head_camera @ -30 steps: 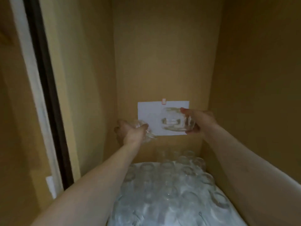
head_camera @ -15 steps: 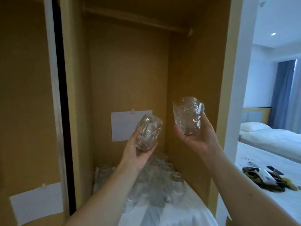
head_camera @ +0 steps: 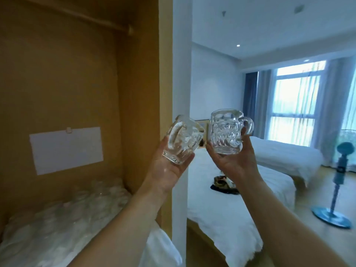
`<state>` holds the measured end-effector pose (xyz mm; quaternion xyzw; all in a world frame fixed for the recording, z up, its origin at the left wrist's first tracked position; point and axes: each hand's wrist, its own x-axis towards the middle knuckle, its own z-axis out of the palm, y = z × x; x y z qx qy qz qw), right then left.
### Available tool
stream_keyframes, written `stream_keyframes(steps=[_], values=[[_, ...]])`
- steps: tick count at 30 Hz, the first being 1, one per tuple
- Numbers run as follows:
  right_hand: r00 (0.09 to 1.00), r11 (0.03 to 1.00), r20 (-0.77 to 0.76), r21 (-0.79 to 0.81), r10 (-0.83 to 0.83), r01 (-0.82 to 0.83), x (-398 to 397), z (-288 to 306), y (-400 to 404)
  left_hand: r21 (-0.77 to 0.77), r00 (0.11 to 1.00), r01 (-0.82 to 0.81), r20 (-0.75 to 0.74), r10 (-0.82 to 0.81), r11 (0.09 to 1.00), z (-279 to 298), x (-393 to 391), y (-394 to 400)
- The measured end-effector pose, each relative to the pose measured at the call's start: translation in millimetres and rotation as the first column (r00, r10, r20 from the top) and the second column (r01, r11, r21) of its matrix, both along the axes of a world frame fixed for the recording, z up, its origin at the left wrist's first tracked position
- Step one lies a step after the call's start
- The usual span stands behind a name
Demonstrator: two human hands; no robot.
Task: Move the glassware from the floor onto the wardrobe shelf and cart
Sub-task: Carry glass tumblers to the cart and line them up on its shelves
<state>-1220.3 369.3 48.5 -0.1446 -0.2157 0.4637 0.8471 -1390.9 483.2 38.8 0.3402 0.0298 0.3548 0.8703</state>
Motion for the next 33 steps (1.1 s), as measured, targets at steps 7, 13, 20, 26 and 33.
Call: stream_keyframes(steps=[7, 13, 20, 26, 33], values=[[0.962, 0.946, 0.038, -0.175, -0.270, 0.272, 115.3, -10.9, -128.4, -0.097, 0.982, 0.149, -0.099, -0.159, 0.984, -12.3, 150.6, -86.4], [0.922, 0.903, 0.167, -0.203, -0.348, 0.378, 188.1, -31.2, -215.7, -0.138, 0.910, 0.394, -0.079, -0.406, 0.909, -36.8, 247.9, -145.4], [0.861, 0.812, 0.198, -0.287, -0.469, 0.508, 253.2, -76.9, -263.0, -0.134, 0.818, 0.542, -0.142, -0.557, 0.830, -58.5, 346.5, -182.7], [0.760, 0.697, 0.228, -0.305, -0.608, 0.649, 311.8, -100.0, -285.3, -0.124, 0.678, 0.710, -0.145, -0.721, 0.693, -80.5, 456.3, -185.1], [0.633, 0.549, 0.311, -0.319, -0.709, 0.773, 396.5, -118.0, -285.1, -0.007, 0.508, 0.852, -0.228, -0.831, 0.523, -102.9, 591.3, -174.6]])
